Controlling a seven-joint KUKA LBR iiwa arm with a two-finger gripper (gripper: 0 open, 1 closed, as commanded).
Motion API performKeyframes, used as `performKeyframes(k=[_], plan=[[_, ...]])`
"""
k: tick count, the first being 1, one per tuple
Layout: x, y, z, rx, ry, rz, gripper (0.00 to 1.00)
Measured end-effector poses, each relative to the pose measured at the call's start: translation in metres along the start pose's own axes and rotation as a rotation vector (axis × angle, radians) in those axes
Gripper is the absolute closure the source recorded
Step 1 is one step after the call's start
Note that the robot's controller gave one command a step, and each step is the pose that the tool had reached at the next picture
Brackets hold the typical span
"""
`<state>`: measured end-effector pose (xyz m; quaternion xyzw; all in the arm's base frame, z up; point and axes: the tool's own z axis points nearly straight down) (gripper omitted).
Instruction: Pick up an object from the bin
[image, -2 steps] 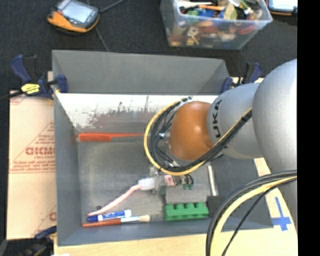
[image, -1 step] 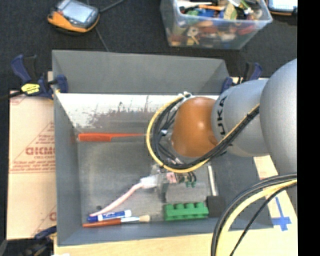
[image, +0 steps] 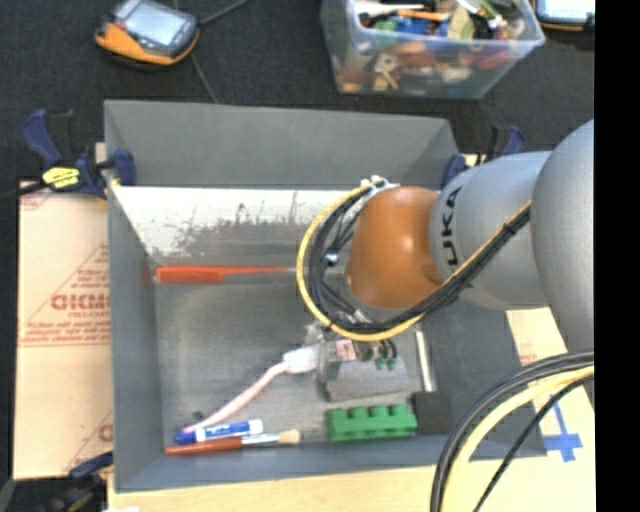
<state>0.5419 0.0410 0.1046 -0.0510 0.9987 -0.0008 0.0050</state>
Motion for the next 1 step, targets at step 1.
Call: performKeyframes(k=[1], plan=[[0.0015,-0.0004,-0.0271,0.000,0.007,0.000,1.00]])
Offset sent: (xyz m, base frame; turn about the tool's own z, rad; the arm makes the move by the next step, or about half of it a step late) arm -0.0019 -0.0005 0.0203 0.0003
